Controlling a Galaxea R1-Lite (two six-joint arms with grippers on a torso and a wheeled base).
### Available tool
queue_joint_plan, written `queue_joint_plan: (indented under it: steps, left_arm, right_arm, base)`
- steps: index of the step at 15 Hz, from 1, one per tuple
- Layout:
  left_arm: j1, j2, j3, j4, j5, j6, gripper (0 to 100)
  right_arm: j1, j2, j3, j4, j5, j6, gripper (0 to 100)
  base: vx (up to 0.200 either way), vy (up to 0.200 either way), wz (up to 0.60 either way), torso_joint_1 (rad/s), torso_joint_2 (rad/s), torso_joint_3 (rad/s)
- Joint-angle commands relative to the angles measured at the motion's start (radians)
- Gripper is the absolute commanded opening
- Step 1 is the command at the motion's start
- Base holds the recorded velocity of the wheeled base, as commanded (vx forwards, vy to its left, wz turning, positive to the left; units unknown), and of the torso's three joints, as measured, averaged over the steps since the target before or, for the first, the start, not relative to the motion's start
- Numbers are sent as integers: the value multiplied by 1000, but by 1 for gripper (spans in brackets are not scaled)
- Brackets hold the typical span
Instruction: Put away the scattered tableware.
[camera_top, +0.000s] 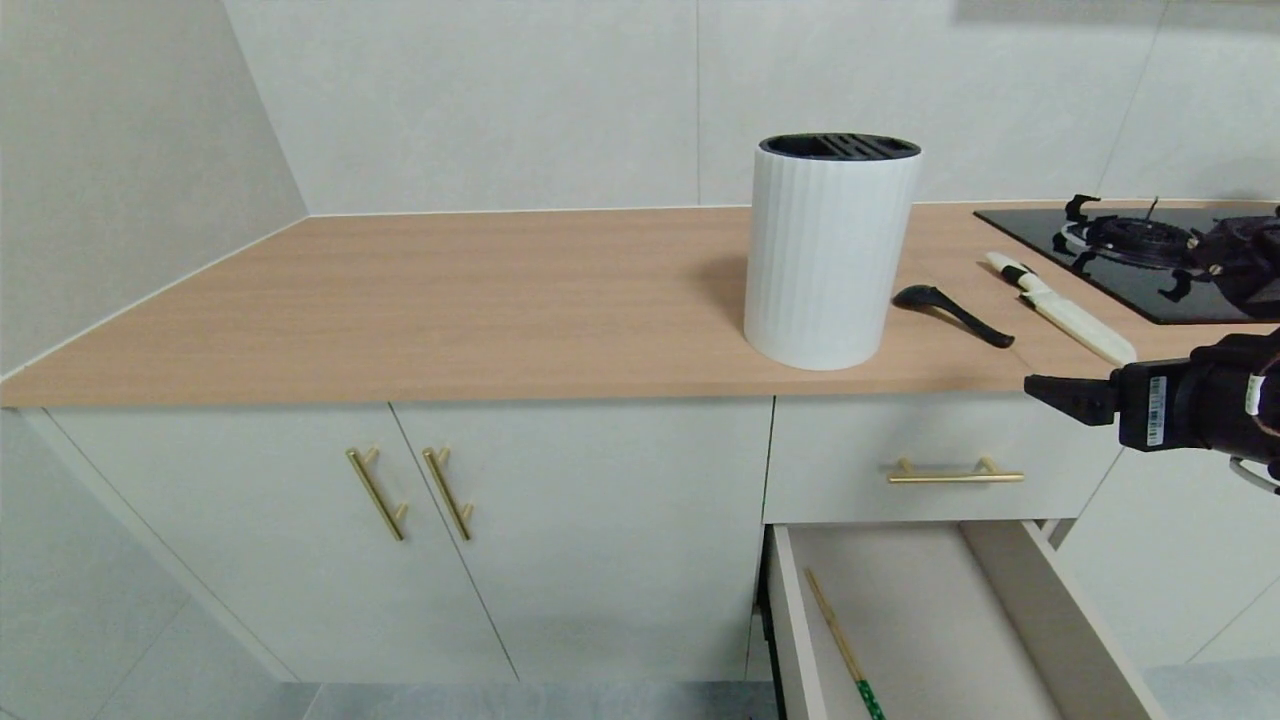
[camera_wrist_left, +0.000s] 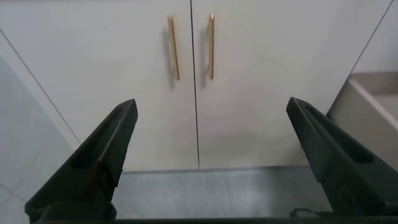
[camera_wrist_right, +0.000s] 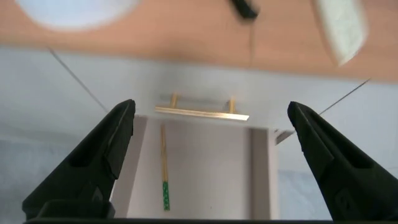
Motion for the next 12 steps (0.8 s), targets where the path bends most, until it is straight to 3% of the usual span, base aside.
queue_joint_plan:
  steps: [1,4,7,12]
  left_arm:
    - [0,0,0,0,0,0,100]
    - [0,0,0,0,0,0,100]
    - [0,0,0,0,0,0,100]
    - [0,0,0,0,0,0,100]
  right_arm:
    - [-25,22,-6,-24,9,-16,100]
    - [-45,88,-12,-128,20,-31,100]
    - [-106,171,-63,-194,70,-54,100]
    - [-193,312,-250,-189,285,-111,100]
  base:
    - [0,0,0,198,-481,-281]
    - [0,0,0,196,-468,-271]
    - [0,0,0,63,-146,-87]
    - [0,0,0,4,-10,-5]
